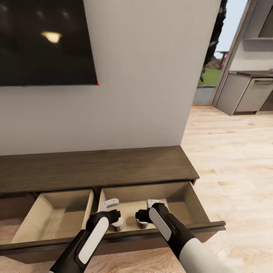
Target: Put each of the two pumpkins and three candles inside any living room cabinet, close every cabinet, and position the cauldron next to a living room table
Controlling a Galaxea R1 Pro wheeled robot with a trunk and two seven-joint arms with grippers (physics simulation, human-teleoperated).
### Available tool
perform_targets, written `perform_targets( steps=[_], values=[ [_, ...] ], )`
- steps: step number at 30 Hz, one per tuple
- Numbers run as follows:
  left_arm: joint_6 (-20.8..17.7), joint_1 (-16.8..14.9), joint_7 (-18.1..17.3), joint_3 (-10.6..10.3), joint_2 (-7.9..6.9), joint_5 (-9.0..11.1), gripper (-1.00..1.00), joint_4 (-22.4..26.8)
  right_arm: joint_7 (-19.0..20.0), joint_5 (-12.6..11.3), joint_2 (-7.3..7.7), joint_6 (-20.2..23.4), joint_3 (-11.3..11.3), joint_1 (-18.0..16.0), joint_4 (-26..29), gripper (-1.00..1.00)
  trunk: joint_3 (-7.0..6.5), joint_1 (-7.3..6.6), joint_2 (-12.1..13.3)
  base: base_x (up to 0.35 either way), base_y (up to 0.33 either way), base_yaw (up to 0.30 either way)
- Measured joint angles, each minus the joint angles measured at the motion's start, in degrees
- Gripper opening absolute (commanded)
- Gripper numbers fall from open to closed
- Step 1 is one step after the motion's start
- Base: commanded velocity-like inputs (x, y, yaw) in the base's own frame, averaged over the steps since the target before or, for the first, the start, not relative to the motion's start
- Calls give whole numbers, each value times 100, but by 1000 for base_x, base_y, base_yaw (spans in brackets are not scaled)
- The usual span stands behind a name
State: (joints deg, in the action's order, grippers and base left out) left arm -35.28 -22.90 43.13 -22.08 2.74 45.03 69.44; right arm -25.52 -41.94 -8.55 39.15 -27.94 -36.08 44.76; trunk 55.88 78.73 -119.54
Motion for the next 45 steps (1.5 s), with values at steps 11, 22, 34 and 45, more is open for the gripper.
perform_targets(
  steps=[11,22,34,45],
  values=[
    [-14,8,17,279,-77,-4,100,344,0,0,0,0,0,0,1,100,-198,-243,441,-77,25,0],
    [-43,9,18,300,-80,-2,100,405,-1,-17,-2,0,8,0,0,100,-395,-482,883,-133,0,0],
    [-44,9,18,314,-87,-10,100,408,-10,-26,-9,55,7,0,1,100,-610,-745,1364,-316,0,0],
    [-45,10,17,375,-175,1,100,408,-15,-26,-10,27,6,-1,-2,100,-808,-987,1805,-318,0,90]
  ],
)
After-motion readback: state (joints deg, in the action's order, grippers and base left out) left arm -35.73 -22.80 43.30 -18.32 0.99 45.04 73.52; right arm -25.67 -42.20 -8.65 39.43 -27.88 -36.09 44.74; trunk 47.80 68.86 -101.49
